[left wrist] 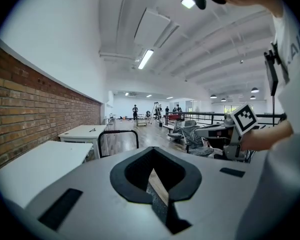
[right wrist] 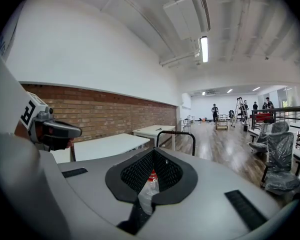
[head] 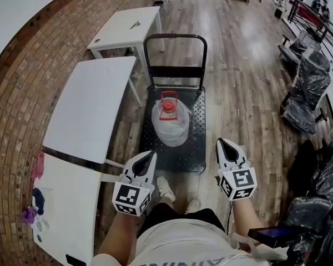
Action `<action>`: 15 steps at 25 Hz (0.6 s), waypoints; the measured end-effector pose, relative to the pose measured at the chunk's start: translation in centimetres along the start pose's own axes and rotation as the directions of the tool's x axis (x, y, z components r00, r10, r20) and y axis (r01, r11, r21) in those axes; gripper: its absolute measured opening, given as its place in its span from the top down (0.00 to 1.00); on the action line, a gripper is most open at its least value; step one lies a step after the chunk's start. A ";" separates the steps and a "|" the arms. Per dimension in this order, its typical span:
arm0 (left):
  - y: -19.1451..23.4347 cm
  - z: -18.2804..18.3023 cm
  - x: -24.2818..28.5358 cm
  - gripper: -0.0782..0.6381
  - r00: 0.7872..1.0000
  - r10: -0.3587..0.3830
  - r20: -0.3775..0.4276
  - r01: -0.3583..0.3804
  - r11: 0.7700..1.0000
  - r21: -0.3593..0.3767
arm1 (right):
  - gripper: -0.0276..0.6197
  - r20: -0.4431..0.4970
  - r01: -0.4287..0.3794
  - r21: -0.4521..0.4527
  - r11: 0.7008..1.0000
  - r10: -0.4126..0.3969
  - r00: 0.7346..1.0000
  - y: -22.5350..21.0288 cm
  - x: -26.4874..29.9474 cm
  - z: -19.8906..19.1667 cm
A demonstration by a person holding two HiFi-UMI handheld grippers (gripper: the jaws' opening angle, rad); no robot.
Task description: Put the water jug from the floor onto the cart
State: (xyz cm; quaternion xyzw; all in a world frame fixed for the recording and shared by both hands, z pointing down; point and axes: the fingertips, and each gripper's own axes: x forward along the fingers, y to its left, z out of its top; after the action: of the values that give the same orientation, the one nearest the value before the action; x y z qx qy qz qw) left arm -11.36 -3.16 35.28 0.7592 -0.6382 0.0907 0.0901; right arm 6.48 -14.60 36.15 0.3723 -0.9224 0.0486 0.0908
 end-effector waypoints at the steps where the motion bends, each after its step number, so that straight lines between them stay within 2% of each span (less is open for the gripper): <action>1: -0.2 0.1 -0.4 0.89 1.000 -0.002 0.000 0.002 1.000 0.003 | 0.95 0.005 -0.001 -0.001 1.000 0.001 1.000 0.2 -0.4 0.2; 9: 0.7 3.0 -2.5 0.89 0.997 -0.049 0.067 0.047 0.999 0.021 | 0.95 0.042 0.028 -0.078 0.997 -0.025 0.999 3.1 -1.6 3.7; 15: 5.5 4.3 -5.1 0.89 0.993 -0.037 0.113 0.035 0.999 0.022 | 0.95 0.051 0.044 -0.106 0.993 -0.039 0.998 7.4 -0.6 5.4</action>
State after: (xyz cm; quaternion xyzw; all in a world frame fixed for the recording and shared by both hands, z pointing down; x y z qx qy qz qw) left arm -17.52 -0.27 29.97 0.7755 -0.6274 0.0522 0.0478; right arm 1.09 -9.73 30.59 0.3872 -0.9176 -0.0120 0.0892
